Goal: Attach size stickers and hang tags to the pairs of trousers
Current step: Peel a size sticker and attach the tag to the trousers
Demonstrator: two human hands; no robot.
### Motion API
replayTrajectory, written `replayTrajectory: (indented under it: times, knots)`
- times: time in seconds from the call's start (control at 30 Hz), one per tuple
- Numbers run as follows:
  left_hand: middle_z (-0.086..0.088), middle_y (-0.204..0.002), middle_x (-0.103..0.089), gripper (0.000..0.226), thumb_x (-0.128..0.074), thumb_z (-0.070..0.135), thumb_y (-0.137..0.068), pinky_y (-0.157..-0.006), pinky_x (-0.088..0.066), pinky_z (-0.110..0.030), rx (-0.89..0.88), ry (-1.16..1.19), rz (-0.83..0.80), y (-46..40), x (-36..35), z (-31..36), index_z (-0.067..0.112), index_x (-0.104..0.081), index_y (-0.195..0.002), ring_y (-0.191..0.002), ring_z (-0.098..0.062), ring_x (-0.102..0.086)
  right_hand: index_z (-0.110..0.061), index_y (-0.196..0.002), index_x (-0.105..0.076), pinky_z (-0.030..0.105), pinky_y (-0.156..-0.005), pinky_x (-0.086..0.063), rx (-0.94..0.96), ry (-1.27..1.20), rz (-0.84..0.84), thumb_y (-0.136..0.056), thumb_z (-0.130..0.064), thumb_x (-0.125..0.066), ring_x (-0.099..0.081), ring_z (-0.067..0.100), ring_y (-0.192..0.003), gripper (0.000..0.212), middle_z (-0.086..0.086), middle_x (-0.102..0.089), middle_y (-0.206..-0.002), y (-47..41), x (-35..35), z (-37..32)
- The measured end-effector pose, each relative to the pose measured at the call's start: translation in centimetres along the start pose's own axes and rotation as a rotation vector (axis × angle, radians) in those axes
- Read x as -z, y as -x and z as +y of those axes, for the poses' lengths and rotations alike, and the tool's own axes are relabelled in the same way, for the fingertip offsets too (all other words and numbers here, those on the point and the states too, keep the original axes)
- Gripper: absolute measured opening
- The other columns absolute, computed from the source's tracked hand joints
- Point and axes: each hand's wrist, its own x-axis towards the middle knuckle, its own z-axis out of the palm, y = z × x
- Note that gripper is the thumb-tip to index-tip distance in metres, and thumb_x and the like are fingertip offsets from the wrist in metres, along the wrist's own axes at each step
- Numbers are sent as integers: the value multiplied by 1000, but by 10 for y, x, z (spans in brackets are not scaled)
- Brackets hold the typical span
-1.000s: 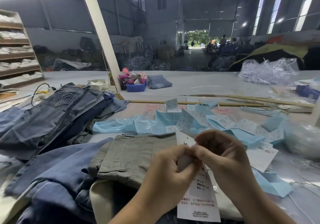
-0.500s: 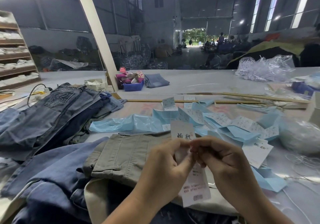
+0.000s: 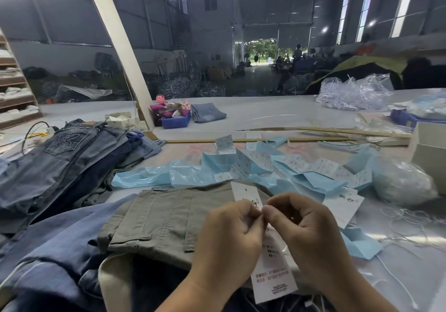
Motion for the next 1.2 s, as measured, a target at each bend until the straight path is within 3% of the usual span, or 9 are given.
replayTrajectory:
  times: [0.2,0.4,0.63,0.77,0.87,0.9,0.97,1.03,1.2]
  knots:
    - [13,-65,-61,15,-68,31,-86,-53,-42,-18,-17,-117,68,6,-12,5,23,-64,-73,-63,-4,-57,-21,-66,-71,18,-47,-41,-218,-52,-66,-80,-45,-69,-53,2,-46,27,-6,-61,-53,1,5,0]
    - [16,-62,-47,22,-64,29,-87,-55,-37,-12,-47,-169,58,9,-16,9,32,-53,-68,-61,1,-48,-24,-69,-75,15,-45,-40,-271,-190,-79,-84,-28,-71,-54,1,-46,17,-4,-65,-56,-2,4,-2]
    - [14,-75,-67,7,-65,28,-86,-63,-47,-17,-36,-27,-16,11,-12,10,34,-68,-85,-75,0,-61,-20,-70,-75,15,-48,-47,-271,-351,-25,-90,-16,-65,-61,7,-52,23,3,-69,-62,-3,1,1]
    - [27,-94,-68,55,-62,26,-94,-66,-53,-13,119,263,-126,15,-2,6,68,-37,-119,-79,4,-68,-22,-75,-74,24,-65,-55,-197,-463,106,-95,-17,-56,-69,17,-69,27,6,-74,-76,-7,6,2]
    - [17,-100,-72,80,-57,18,-98,-68,-57,-20,272,516,-212,15,5,2,76,-6,-121,-90,-6,-71,-23,-75,-72,19,-62,-54,-133,-462,143,-98,-13,-52,-67,15,-66,32,6,-72,-73,-8,8,0]
    - [13,-99,-74,80,-56,16,-99,-67,-58,-22,296,561,-233,14,8,2,76,-6,-119,-90,-9,-72,-22,-75,-71,17,-58,-51,-116,-449,139,-98,-12,-52,-63,13,-60,31,5,-70,-67,-7,8,0]
    - [4,-97,-75,62,-56,13,-98,-68,-61,-33,279,583,-260,12,11,-1,72,-40,-112,-88,-16,-74,-20,-74,-68,17,-48,-44,-80,-384,100,-96,-14,-55,-52,8,-49,26,1,-60,-55,-5,8,-2]
    - [-2,-97,-75,28,-57,19,-92,-71,-61,-42,257,589,-279,10,10,-3,46,-65,-100,-87,-21,-74,-20,-72,-69,17,-44,-41,-57,-318,22,-92,-20,-61,-51,5,-45,21,-3,-58,-51,-1,6,-3]
    - [-12,-98,-73,29,-53,16,-86,-74,-60,-46,250,715,-309,11,7,-6,30,-70,-105,-90,-32,-72,-31,-71,-73,23,-47,-50,-14,-100,-84,-87,-27,-70,-64,8,-53,16,-5,-69,-62,6,-1,-4]
